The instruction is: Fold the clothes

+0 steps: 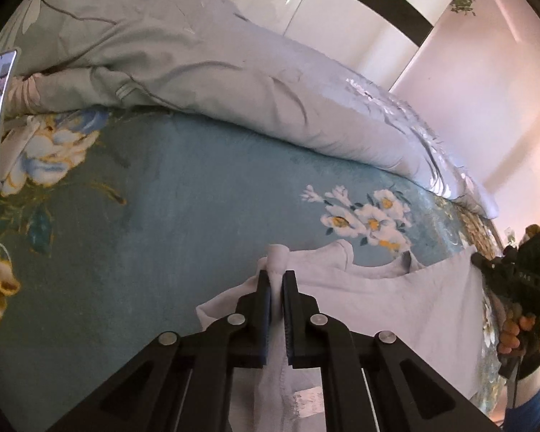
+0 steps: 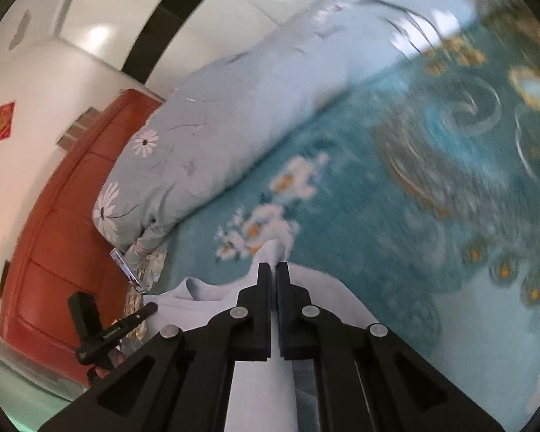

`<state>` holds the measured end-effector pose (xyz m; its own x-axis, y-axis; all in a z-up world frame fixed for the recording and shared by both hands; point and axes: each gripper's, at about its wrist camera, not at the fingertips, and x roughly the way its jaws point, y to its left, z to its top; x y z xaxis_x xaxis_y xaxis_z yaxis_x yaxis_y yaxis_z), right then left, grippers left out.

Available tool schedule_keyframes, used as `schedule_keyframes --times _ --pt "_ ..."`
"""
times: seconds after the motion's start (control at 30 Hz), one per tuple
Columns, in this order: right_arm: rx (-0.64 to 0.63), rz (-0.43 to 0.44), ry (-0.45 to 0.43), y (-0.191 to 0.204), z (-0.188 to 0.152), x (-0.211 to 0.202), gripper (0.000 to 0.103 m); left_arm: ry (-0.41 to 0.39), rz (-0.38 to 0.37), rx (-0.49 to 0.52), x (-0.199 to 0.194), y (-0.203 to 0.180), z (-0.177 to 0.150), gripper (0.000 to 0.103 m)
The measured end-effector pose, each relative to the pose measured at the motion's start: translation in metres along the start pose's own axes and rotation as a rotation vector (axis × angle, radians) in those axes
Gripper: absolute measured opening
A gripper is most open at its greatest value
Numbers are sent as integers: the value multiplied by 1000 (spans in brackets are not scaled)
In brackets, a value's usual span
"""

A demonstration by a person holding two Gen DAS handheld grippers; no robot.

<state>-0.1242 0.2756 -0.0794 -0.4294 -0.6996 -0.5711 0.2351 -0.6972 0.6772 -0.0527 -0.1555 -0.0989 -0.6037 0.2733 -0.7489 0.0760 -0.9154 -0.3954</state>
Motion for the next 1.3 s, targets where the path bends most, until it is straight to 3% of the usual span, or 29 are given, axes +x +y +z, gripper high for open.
schedule_keyframes --times 0.2,0.37,0.53,0.7,0.87,1.07,1.2,1.3 --pt "6 -77 40 -6 13 30 2 49 6 -72 22 20 -7 7" --pt "53 -132 89 -28 2 45 2 18 -31 -78 17 22 -9 7" --pt "107 -103 87 -39 -2 43 2 12 34 7 18 9 -8 7" --pt "94 -105 88 -35 -3 40 3 -1 33 -7 17 13 -8 7" --pt "90 -104 87 -34 -3 38 3 -19 89 51 12 2 -8 7" --pt "60 -118 75 -28 -5 35 2 -64 95 93 2 -6 -6 7" --pt "49 -102 41 -24 1 33 2 -99 86 79 -4 -5 8 7" --pt "52 -106 42 -23 7 37 2 -84 113 63 8 2 13 7"
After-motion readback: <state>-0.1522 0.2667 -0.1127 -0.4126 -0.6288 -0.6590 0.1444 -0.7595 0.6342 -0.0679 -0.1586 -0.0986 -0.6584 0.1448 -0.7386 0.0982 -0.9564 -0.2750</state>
